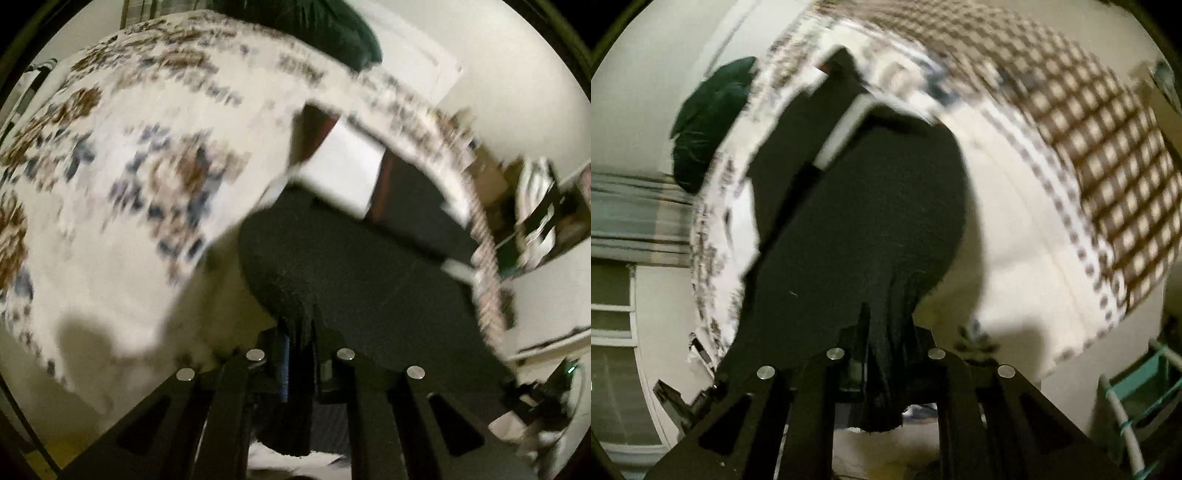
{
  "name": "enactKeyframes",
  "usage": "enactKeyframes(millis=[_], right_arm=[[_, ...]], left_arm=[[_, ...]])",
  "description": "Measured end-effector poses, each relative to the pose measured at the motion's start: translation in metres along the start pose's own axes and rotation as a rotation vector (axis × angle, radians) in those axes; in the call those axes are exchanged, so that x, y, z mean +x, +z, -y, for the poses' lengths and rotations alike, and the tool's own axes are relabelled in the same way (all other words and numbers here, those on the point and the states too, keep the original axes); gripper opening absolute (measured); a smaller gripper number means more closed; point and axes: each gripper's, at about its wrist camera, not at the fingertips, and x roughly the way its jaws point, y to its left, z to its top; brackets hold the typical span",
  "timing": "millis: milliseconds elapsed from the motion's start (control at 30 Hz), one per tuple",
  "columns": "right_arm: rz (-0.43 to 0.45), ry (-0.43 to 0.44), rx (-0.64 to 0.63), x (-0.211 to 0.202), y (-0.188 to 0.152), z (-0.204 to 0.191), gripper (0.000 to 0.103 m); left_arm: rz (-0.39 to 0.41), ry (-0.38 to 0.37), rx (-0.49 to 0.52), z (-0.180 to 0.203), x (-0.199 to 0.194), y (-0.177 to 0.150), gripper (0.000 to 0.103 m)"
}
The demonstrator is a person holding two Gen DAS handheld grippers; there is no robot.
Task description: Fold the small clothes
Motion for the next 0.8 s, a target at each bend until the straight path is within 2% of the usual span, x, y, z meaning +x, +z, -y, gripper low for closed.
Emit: enactKeyframes(millis=[133,267,367,567,633,800], right_arm=[[0.060,0.003,-0.065,-0.022,0.050,-0.042,0.013],[0.109,-0.003,-0.104,-0.022,0.114,-0.081,0.013],[0.137,-0.014,-0.146,-0.010,0.176,-0.115,0.013],[0.159,-0.049,-0.189,0.049,0.295,-0.160,0.013],[0.145,-0.080,-0.204,0.084,0.335,-0.172,0.012],[0.092,-0.139,-0.178,0.165,0.401,-0.178,0.012]], left_arm=[[0.061,-0.069,-0.012,0.023,0.002,0.071,0.006],[0.109,-0.063,0.015,0.050,0.014,0.136,0.006],[0.137,-0.050,0.030,0.066,0.037,0.180,0.006],[0.144,-0.003,0.047,0.093,0.126,0.265,0.006],[0.122,0.024,0.036,0.095,0.161,0.287,0.006],[0.040,0.102,-0.021,0.088,0.242,0.326,0.007]])
